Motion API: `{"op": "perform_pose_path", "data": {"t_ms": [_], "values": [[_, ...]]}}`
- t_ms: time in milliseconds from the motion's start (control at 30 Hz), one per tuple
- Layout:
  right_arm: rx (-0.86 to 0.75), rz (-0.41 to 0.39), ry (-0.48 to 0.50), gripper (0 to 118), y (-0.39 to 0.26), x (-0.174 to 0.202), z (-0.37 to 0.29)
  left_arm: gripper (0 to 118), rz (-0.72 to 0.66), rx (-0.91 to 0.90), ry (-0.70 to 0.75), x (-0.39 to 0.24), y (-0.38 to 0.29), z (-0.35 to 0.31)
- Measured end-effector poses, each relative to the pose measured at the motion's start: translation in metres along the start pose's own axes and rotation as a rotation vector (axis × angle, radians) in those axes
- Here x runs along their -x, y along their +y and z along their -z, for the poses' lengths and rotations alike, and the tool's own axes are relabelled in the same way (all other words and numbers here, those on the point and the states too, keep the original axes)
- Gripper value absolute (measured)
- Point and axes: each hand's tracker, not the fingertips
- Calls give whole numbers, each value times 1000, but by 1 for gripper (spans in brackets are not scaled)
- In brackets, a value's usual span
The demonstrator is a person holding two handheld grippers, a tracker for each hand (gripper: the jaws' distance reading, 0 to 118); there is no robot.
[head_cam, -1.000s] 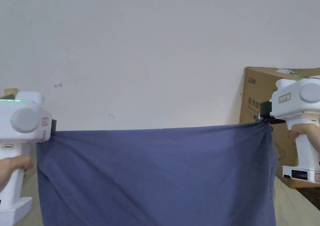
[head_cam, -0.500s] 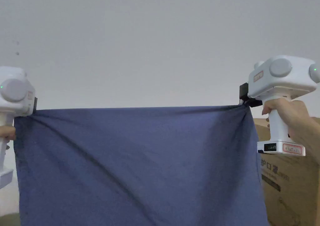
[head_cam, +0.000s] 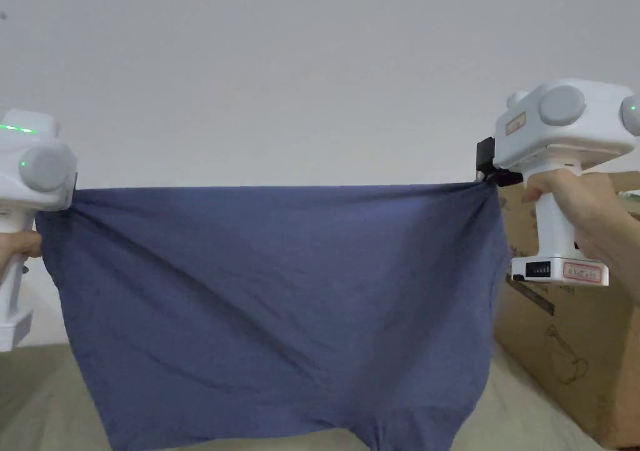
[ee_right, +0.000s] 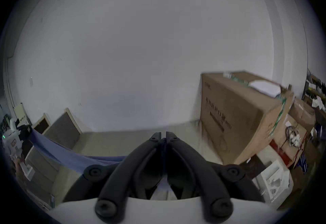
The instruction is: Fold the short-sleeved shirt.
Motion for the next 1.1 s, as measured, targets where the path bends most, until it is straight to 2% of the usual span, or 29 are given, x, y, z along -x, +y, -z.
{"op": "perform_pose_path", "data": {"t_ms": [133, 267, 433, 533, 633, 800, 1000, 1100], "values": [[220, 5, -40, 2, -88, -22, 84, 1, 81, 215, -52, -41, -105, 66], [387, 34, -78, 2, -184, -40, 154, 1, 91, 394, -75, -83, -210, 108], [570, 12, -120, 2, -276, -51, 201, 1, 120, 559, -108, -110, -296, 136], [613, 41, -116, 2, -309, -61, 208, 1, 111, 633, -96, -107, -329, 142], [623, 37, -106, 2, -325, -66, 197, 1, 88, 631, -120, -96, -347, 129], [574, 69, -67, 2, -342, -74, 133, 1, 83, 596, -158, -67, -360, 70], [565, 37, -25, 2, -389, -88, 18, 1, 97, 563, -189, -22, -391, -49], [564, 79, -17, 2, -419, -95, -42, 1, 125, 569, -207, -2, -412, -108]]}}
